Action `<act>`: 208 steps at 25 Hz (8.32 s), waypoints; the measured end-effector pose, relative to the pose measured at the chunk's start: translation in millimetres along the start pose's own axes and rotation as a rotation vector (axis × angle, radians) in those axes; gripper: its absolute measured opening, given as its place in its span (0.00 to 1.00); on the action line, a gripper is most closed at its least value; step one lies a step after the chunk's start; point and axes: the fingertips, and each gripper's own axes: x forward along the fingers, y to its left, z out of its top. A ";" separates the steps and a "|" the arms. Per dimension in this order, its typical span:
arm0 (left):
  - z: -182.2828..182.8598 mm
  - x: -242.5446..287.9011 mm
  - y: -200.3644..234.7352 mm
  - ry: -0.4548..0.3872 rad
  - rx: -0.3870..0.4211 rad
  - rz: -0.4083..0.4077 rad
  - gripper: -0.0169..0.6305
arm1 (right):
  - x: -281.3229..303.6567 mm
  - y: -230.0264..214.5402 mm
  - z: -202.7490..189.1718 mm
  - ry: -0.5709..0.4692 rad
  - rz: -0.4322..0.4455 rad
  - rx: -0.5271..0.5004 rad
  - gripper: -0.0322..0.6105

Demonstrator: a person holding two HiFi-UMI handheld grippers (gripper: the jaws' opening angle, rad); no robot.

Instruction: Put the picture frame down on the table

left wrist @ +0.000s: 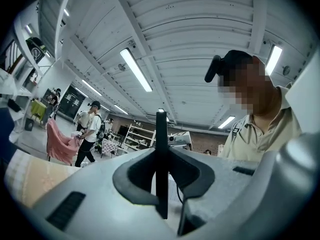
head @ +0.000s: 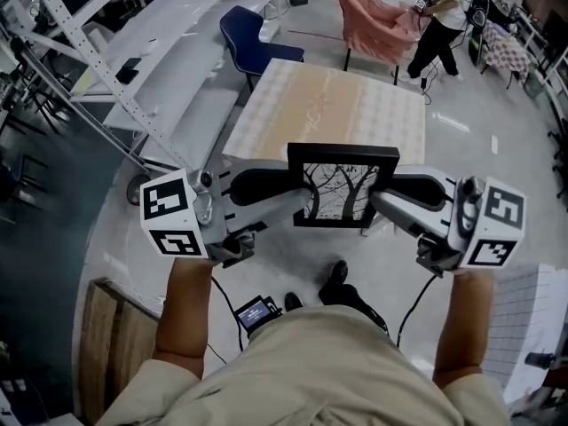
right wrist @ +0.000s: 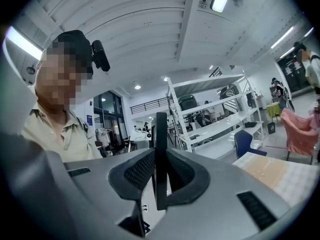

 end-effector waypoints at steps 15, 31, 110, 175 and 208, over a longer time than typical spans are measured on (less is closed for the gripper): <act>31.2 79.6 184.5 -0.001 -0.009 0.149 0.13 | -7.8 -208.6 41.9 0.005 0.139 0.022 0.15; 26.9 91.1 211.5 -0.001 -0.031 0.193 0.13 | -9.5 -239.3 40.5 0.009 0.164 0.044 0.15; -211.9 -85.6 707.4 0.203 -0.645 0.421 0.13 | 278.1 -660.8 -229.1 0.326 -0.083 0.622 0.15; -232.9 -108.3 710.0 0.624 -0.218 0.850 0.24 | 271.8 -672.4 -272.6 0.497 -0.426 0.426 0.16; 30.4 27.0 304.9 0.234 0.343 0.634 0.23 | 46.0 -315.6 72.3 -0.086 -0.099 -0.212 0.05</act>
